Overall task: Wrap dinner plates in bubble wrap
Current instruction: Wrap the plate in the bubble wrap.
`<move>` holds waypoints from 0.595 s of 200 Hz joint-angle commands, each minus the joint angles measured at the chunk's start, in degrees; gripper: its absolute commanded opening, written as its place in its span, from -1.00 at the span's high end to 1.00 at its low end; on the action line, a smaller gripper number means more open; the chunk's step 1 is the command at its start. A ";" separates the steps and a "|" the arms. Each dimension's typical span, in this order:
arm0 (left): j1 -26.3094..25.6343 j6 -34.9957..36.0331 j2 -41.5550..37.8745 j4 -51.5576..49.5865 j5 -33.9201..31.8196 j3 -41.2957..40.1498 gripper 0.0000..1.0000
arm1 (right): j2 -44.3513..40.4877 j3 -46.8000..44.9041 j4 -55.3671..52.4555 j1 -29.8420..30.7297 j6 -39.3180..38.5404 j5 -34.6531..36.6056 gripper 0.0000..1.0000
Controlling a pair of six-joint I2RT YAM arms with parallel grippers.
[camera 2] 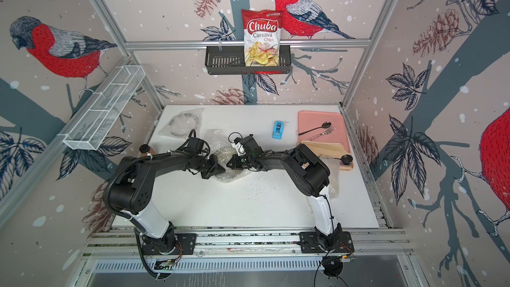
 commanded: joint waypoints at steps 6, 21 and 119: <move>0.40 0.87 -0.81 -4.54 -5.74 1.49 1.00 | 2.30 1.63 -9.26 1.08 -3.10 2.31 0.98; 1.39 2.01 -1.83 -6.58 -5.64 3.34 0.88 | 3.14 2.24 -11.58 1.72 -4.59 3.78 0.98; 16.84 4.90 4.54 -10.46 -6.98 23.38 -0.38 | 4.27 2.30 -13.70 1.95 -6.46 4.87 0.99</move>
